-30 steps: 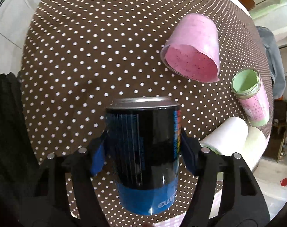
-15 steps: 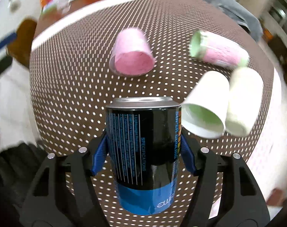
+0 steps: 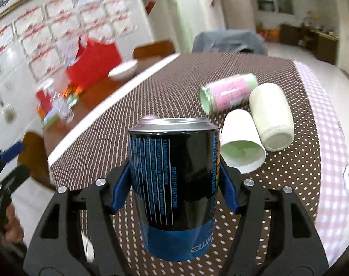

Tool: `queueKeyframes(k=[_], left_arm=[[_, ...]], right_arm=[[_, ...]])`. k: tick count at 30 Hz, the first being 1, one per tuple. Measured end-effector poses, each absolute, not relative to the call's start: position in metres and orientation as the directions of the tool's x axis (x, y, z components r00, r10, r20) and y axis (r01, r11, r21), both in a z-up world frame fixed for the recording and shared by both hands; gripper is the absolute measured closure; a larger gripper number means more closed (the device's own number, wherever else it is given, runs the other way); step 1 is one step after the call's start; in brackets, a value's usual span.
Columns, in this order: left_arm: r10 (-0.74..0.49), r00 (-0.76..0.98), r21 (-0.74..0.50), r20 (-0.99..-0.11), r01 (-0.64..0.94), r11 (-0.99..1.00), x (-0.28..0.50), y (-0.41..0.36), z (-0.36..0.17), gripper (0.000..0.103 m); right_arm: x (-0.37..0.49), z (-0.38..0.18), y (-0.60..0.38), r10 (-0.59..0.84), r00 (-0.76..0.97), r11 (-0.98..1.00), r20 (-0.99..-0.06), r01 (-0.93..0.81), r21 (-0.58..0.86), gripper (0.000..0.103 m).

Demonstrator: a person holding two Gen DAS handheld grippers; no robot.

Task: Flip cup upside down
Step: 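Rotate the held can upright with the right tool, then lower the can upright onto the table and open the right tool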

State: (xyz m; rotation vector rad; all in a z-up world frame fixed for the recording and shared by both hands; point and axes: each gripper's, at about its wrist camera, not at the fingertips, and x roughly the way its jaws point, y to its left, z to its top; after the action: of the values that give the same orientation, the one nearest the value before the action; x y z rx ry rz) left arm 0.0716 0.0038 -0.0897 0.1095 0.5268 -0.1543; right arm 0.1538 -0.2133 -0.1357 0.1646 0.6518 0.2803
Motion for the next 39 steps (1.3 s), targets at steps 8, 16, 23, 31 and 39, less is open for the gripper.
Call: queueKeyframes(k=[8, 16, 23, 31, 39], left_arm=[[-0.099, 0.863, 0.049, -0.496, 0.142, 0.989, 0.066, 0.019, -0.088, 0.014], [-0.093, 0.857, 0.042, -0.507, 0.133, 0.990, 0.067, 0.022, -0.093, 0.014], [-0.097, 0.857, 0.040, -0.506, 0.136, 0.990, 0.065, 0.022, -0.093, 0.014], [-0.112, 0.859, 0.036, -0.500, 0.150, 0.988, 0.060, 0.018, -0.091, 0.014], [-0.117, 0.872, 0.048, -0.476, 0.159, 0.986, 0.051, 0.007, -0.083, 0.014]], right_arm=[[0.163, -0.148, -0.192, 0.195, 0.834, 0.977, -0.516, -0.119, 0.177, 0.037], [0.180, -0.163, -0.193, 0.127, 0.838, 0.986, -0.530, -0.049, 0.159, 0.037], [0.182, -0.174, -0.191, 0.089, 0.831, 0.992, -0.550, -0.026, 0.121, 0.037], [0.161, -0.173, -0.187, 0.095, 0.823, 0.993, -0.560, -0.038, 0.112, 0.036], [0.138, -0.155, -0.188, 0.140, 0.837, 0.986, -0.528, -0.069, 0.152, 0.006]])
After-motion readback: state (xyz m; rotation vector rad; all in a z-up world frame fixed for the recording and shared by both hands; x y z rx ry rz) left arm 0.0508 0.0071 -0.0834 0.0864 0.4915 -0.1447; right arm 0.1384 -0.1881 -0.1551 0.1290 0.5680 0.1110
